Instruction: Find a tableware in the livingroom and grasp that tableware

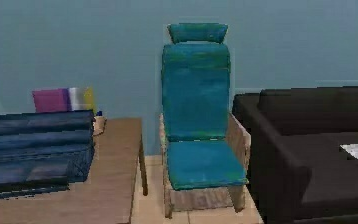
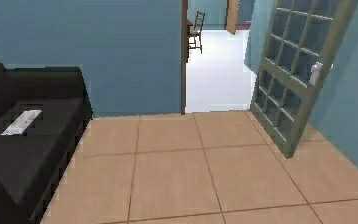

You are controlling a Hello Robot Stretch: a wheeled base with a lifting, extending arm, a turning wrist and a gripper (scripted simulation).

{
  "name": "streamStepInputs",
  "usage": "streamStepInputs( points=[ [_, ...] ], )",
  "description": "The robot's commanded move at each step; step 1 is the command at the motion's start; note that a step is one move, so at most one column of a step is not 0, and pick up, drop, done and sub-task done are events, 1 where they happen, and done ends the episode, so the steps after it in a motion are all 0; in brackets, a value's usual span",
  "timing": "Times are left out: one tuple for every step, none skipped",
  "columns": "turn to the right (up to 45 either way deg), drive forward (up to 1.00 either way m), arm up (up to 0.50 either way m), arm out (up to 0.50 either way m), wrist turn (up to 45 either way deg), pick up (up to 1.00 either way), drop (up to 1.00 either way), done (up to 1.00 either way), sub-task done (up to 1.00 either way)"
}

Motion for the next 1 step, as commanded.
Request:
streamStepInputs(
  points=[
    [-45.0, 0.0, 0.0, 0.0, 0.0, 0.0, 0.0, 0.0, 0.0]
  ],
)
